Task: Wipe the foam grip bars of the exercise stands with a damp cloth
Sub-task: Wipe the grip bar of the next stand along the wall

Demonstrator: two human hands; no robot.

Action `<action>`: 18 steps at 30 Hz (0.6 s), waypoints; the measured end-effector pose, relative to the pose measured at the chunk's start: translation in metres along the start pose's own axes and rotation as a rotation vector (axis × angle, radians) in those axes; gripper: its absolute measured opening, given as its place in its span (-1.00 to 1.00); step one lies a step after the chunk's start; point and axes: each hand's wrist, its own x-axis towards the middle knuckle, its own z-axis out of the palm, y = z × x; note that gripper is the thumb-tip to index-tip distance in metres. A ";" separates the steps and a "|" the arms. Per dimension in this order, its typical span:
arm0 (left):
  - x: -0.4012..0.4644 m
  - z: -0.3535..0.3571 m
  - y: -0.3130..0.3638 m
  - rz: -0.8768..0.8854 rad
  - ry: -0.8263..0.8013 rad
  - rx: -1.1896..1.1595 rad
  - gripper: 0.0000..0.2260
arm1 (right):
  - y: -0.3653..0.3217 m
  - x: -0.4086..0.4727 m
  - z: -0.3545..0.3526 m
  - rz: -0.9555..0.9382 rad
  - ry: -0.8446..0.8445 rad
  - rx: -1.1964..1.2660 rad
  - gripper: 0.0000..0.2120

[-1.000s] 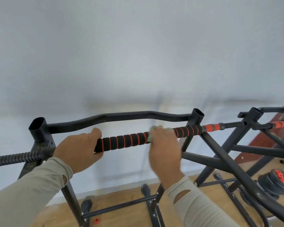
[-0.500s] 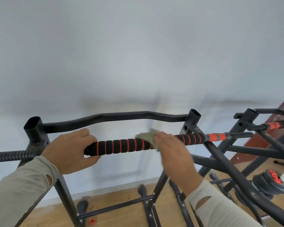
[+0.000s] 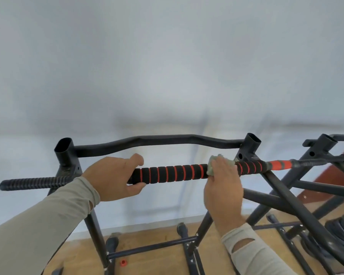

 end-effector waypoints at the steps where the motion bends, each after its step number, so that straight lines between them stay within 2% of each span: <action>1: 0.000 -0.001 0.000 -0.012 -0.009 -0.013 -0.54 | -0.023 -0.012 0.008 -0.069 -0.021 0.041 -0.73; 5: -0.003 -0.006 0.002 -0.035 -0.061 -0.070 -0.54 | -0.104 -0.049 0.037 -0.276 -0.169 0.220 -0.58; 9: -0.011 -0.018 0.006 -0.024 -0.054 -0.035 -0.52 | -0.112 -0.042 0.025 -0.418 -0.294 0.270 -0.59; 12: -0.015 -0.024 0.014 -0.077 -0.077 0.088 -0.48 | -0.103 -0.029 0.014 -0.419 -0.352 0.300 -0.63; 18: -0.046 -0.041 0.039 -0.089 -0.030 0.199 -0.61 | -0.108 -0.023 -0.011 -0.327 -0.485 0.431 -0.61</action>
